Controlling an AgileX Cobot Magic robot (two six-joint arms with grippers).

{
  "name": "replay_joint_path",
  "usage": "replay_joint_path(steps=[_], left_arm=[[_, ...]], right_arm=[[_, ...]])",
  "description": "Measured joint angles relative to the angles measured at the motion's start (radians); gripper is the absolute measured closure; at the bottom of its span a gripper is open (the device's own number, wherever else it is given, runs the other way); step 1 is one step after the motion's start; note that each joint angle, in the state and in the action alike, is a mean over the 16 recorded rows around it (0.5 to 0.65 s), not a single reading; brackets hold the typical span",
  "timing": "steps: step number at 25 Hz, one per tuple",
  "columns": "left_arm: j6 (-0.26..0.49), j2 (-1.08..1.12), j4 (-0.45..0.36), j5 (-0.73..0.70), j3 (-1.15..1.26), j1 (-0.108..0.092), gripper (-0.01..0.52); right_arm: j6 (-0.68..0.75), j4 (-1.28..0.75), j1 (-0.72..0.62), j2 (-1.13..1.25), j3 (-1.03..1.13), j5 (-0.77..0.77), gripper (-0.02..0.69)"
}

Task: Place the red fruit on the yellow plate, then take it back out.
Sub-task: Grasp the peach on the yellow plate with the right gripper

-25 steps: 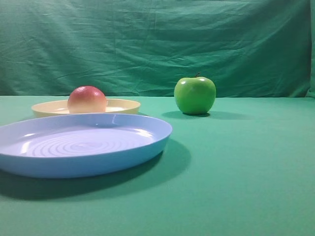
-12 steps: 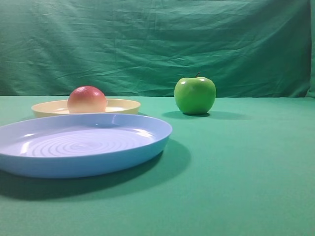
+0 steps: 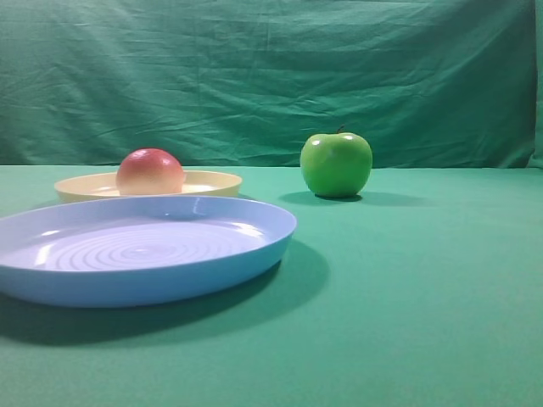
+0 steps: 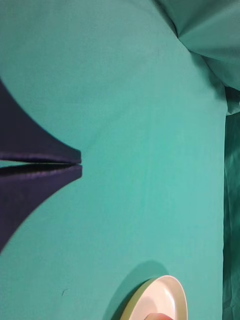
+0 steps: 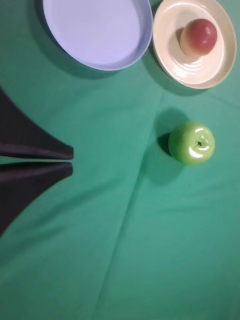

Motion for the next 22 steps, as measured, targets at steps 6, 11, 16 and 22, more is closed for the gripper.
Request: replay_joint_path(steps=[6,11,16,22], left_arm=[[0.0,0.0,0.0,0.0,0.0,0.0,0.514],[0.0,0.0,0.0,0.0,0.0,0.0,0.514],[0.0,0.0,0.0,0.0,0.0,0.0,0.514],[0.0,0.0,0.0,0.0,0.0,0.0,0.514]], right_arm=[[0.008,-0.016,-0.138,-0.213,0.195,-0.183,0.665],[0.009,-0.015,-0.267,-0.397,0.378,-0.351,0.665],[0.01,-0.006,-0.384,-0.587,0.585,-0.507,0.665],[0.011,0.029,-0.484,-0.785,0.836,-0.648,0.665]])
